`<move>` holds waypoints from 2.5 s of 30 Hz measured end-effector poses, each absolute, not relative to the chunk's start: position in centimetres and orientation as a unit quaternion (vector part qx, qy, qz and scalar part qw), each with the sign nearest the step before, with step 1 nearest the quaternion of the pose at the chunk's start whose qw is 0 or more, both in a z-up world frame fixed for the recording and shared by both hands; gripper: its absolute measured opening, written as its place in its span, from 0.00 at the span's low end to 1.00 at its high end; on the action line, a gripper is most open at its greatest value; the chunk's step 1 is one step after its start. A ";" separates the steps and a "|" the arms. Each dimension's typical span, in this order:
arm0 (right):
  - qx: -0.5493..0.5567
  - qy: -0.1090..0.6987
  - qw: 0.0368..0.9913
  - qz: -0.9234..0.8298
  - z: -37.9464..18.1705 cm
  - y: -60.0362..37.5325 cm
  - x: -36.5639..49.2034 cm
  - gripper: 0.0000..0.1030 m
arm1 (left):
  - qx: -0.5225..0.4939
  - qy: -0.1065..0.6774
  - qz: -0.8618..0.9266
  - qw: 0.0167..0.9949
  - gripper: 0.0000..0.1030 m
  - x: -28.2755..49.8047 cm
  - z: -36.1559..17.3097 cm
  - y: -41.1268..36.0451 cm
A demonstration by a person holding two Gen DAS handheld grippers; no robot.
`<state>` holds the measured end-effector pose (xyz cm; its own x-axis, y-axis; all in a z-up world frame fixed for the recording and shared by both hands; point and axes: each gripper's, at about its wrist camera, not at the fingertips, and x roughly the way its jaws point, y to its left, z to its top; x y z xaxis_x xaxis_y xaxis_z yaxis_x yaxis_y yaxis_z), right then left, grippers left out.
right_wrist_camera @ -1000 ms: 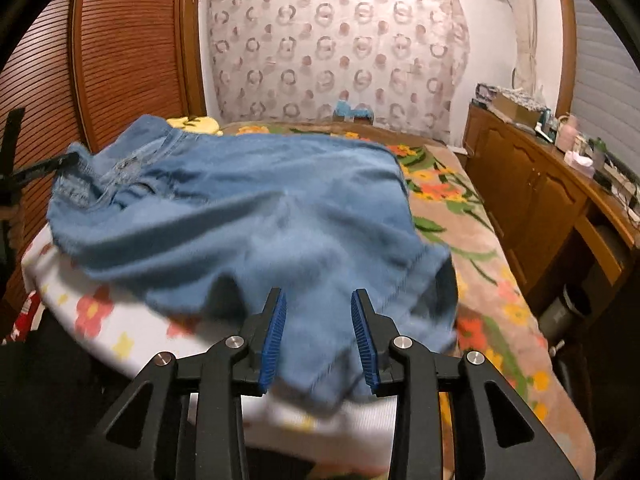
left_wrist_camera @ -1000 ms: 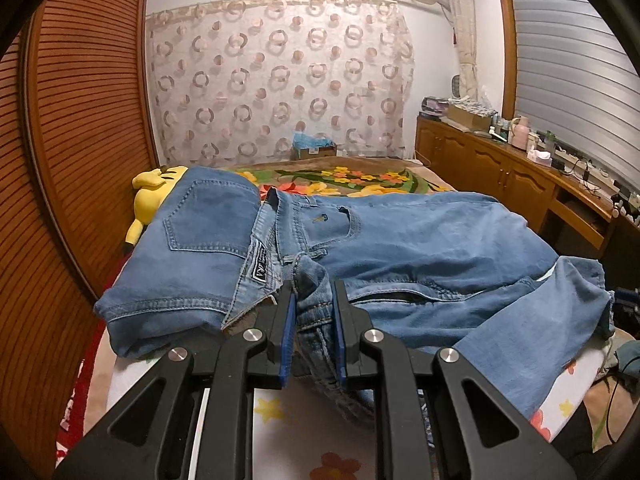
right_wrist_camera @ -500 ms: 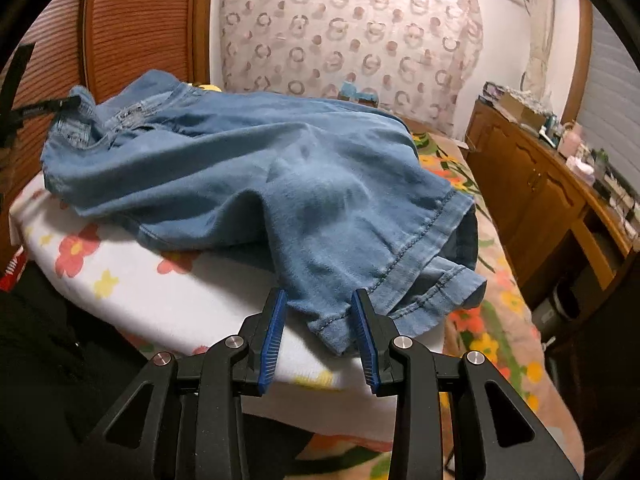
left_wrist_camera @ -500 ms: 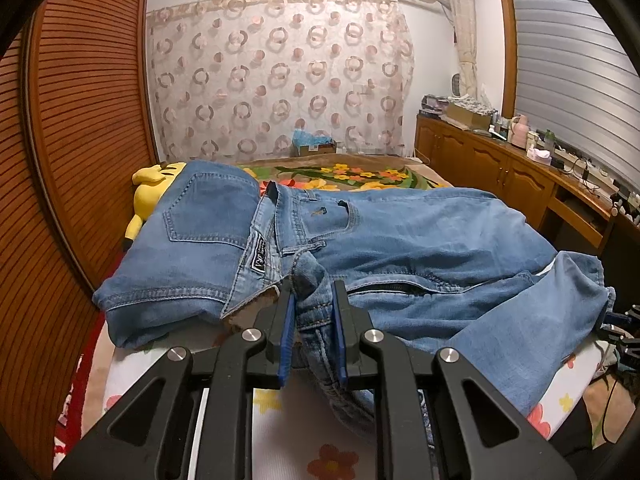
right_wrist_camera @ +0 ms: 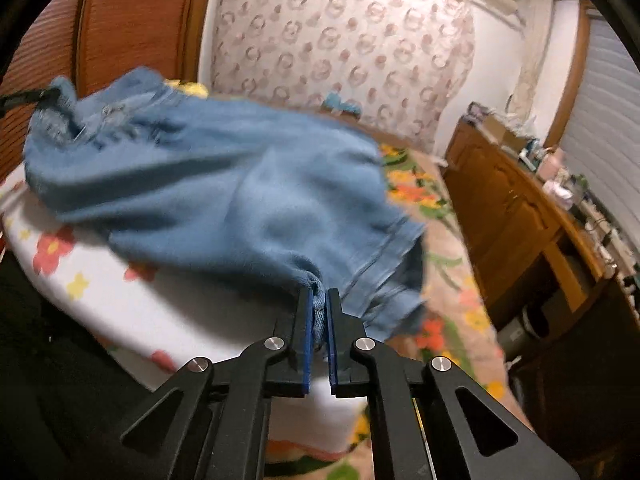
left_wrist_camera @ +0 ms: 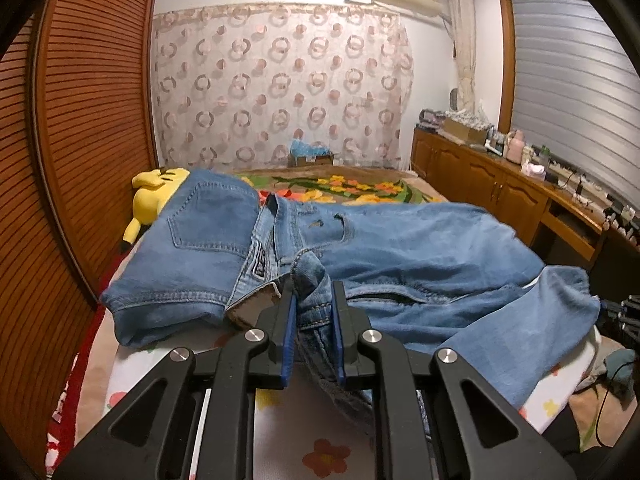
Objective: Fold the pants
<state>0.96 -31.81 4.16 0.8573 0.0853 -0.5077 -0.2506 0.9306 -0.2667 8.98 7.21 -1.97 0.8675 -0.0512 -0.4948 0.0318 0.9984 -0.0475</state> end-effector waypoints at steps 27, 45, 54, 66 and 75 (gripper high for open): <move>-0.164 0.085 0.982 0.031 9.5 -33.5 -5.1 0.04 | -0.056 0.090 -0.011 0.994 0.13 0.8 8.4 9.2; -0.178 0.126 0.976 0.029 -0.8 -33.3 4.9 0.04 | -0.047 0.181 -0.007 0.982 0.13 7.8 2.9 8.7; -0.175 0.133 0.975 0.034 -3.5 -32.6 11.5 0.04 | -0.033 0.205 0.008 0.978 0.13 12.5 1.9 8.3; -0.185 0.123 0.975 0.030 -1.0 -32.5 15.4 0.04 | -0.024 0.227 0.013 0.973 0.13 19.0 2.2 8.6; -0.202 0.166 0.965 0.017 -2.2 -32.3 19.8 0.04 | -0.017 0.263 0.013 0.965 0.13 24.4 -0.2 8.2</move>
<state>19.79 -32.26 -2.16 0.9443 -0.0341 -0.3273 -0.1000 0.9179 -0.3839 24.39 8.23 -0.21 0.8612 0.0163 -0.5081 -0.0346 0.9990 -0.0266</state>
